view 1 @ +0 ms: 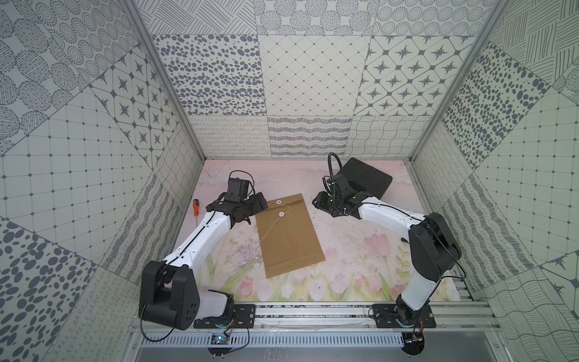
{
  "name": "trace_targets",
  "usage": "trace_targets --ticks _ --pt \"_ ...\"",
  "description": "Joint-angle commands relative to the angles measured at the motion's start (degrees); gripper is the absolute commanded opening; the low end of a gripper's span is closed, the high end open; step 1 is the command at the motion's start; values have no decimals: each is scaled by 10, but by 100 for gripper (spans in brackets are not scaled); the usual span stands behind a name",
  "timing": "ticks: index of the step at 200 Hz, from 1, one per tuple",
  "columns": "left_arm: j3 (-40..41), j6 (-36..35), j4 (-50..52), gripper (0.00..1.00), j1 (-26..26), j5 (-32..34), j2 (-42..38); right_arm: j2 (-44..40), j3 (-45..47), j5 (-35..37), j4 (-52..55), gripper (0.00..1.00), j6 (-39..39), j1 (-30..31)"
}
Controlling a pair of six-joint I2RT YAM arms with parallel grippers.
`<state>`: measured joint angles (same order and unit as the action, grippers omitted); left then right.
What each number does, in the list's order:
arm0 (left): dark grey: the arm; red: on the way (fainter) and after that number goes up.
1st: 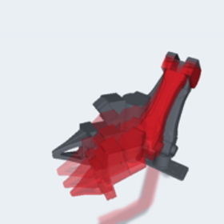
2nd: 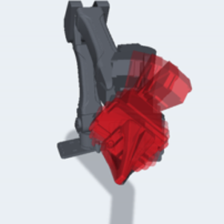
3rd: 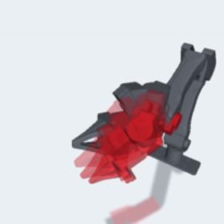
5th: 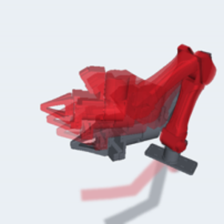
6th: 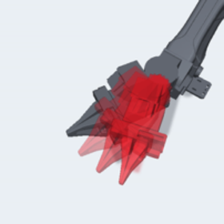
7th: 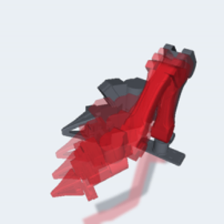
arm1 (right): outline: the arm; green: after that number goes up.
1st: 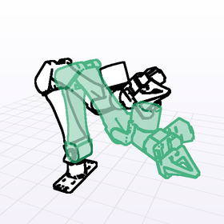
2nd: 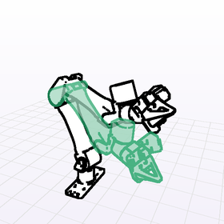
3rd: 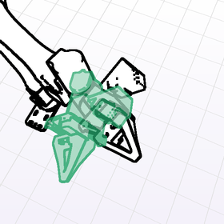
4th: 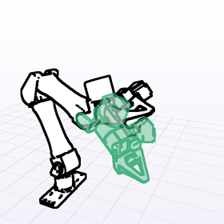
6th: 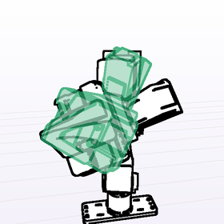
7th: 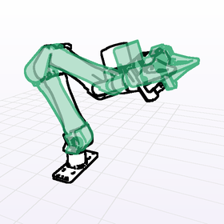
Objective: Close the mouth of the file bag
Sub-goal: Pick up the file bag from the center of the board.
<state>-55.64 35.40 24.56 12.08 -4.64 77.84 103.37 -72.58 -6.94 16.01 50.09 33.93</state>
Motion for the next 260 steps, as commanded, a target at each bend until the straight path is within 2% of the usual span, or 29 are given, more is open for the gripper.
trace_targets --ticks 1,36,65,103,145,202,260 --pt "30 84 -47 88 -13 -97 36 45 -47 2 -43 50 106 1" --pt "60 107 -98 82 -14 -100 66 119 -115 47 -58 50 181 24" --pt "82 118 -127 78 -25 -95 80 173 -152 51 -77 47 229 35" --pt "104 137 -180 70 -40 -129 109 207 -189 77 -68 44 256 46" --pt "117 157 -224 64 -40 -154 128 234 -190 92 -64 43 312 47" --pt "122 147 -221 63 -42 -146 127 272 -217 120 -63 42 345 44" --pt "124 140 -216 63 -51 -147 118 299 -213 139 -76 31 438 44"
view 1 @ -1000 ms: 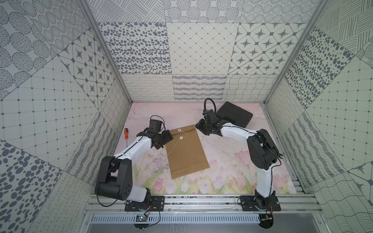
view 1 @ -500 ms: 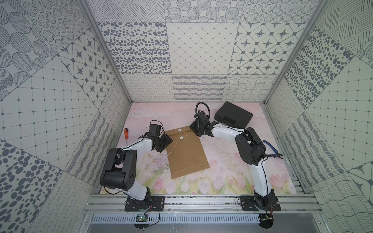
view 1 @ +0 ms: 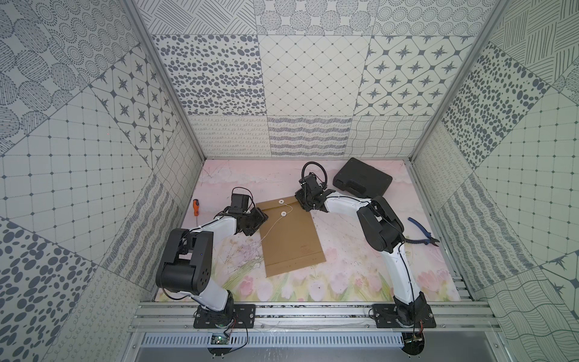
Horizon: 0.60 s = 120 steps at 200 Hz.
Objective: Close the mouth of the file bag
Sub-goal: Pick up the file bag from the center of the board.
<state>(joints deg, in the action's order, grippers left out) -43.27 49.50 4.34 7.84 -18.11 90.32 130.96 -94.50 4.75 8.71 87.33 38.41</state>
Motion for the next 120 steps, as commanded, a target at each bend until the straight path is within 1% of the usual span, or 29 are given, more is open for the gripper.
trace_targets --ticks 1,7,29,48,66,90,109,120 --pt "1 -1 -13 63 -9 -12 -7 23 7 22 -3 31 67 -1" --pt "0 -1 -12 63 -10 -13 -8 21 15 28 -10 30 77 1" --pt "-1 -6 -3 64 -14 -14 -19 11 40 44 -44 19 79 3" --pt "2 -10 -3 65 -20 -14 -30 2 52 53 -85 9 44 2" --pt "11 -5 -25 67 -31 -25 -44 -6 72 56 -155 0 2 2" --pt "34 14 -85 75 -50 -53 -65 -18 97 35 -258 0 -41 0" --pt "53 30 -124 91 -62 -50 -85 -40 109 21 -304 0 -71 1" --pt "64 31 -145 94 -67 -42 -96 -57 117 13 -326 0 -88 2"
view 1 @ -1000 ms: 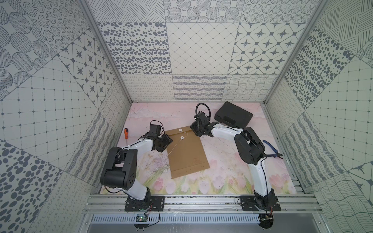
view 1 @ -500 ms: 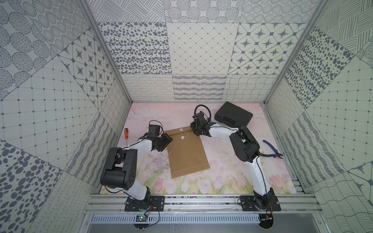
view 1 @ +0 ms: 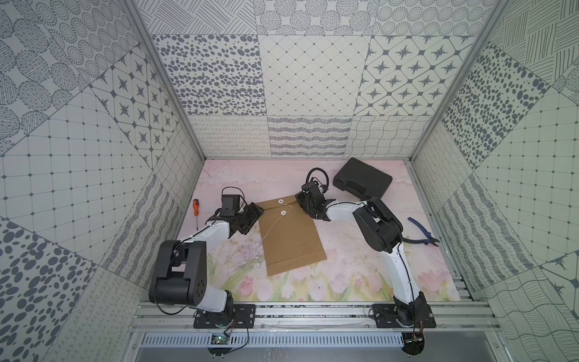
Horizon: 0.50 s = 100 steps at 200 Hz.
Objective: Close the mouth of the file bag
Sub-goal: Pick up the file bag from the center of the board.
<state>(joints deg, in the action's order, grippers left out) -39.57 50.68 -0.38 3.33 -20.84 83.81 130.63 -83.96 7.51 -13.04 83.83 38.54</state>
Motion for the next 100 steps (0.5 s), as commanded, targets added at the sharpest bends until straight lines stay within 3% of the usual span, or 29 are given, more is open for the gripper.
trace_targets --ticks 1,33,70,100 --pt "28 19 -99 95 -22 -13 -32 -55 12 -15 -109 0 -54 2" --pt "30 3 -141 98 -26 -8 -43 -111 47 -40 -152 0 -81 3" --pt "57 39 -294 98 -28 -26 -33 -167 101 -63 -182 0 -89 4" --pt "63 107 -439 97 -28 -102 -7 -206 139 -73 -197 0 -90 5"
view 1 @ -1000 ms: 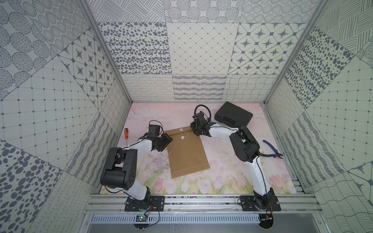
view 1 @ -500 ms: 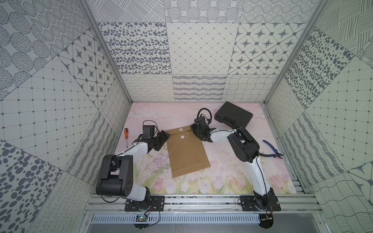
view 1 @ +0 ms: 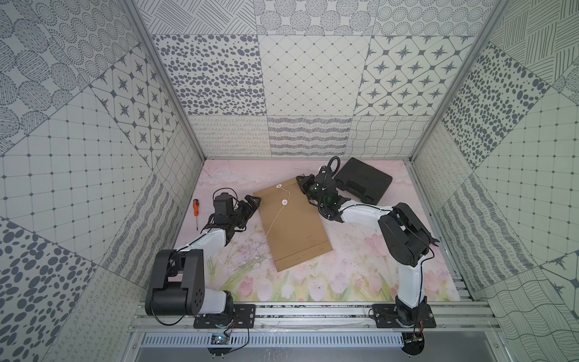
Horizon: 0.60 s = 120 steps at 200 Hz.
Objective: Close the mouth of the file bag
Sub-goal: Pick up the file bag from the center of the board.
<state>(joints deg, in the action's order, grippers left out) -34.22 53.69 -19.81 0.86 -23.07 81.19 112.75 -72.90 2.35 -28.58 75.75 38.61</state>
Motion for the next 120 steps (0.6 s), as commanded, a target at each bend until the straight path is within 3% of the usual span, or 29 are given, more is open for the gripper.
trace_targets --ticks 1,22,54,99,120 --pt "9 80 -249 97 -3 -83 20 -28 29 -21 -42 0 -9 4" --pt "9 116 -313 90 -4 -125 21 -42 41 -25 -50 0 -6 4" --pt "10 116 -310 84 -5 -154 -20 -50 50 -24 -60 0 -4 2" --pt "32 138 -291 97 -31 -196 -75 -48 57 -32 -77 0 15 -9" --pt "21 125 -263 98 -28 -201 -60 -48 55 -40 -82 0 19 -7"
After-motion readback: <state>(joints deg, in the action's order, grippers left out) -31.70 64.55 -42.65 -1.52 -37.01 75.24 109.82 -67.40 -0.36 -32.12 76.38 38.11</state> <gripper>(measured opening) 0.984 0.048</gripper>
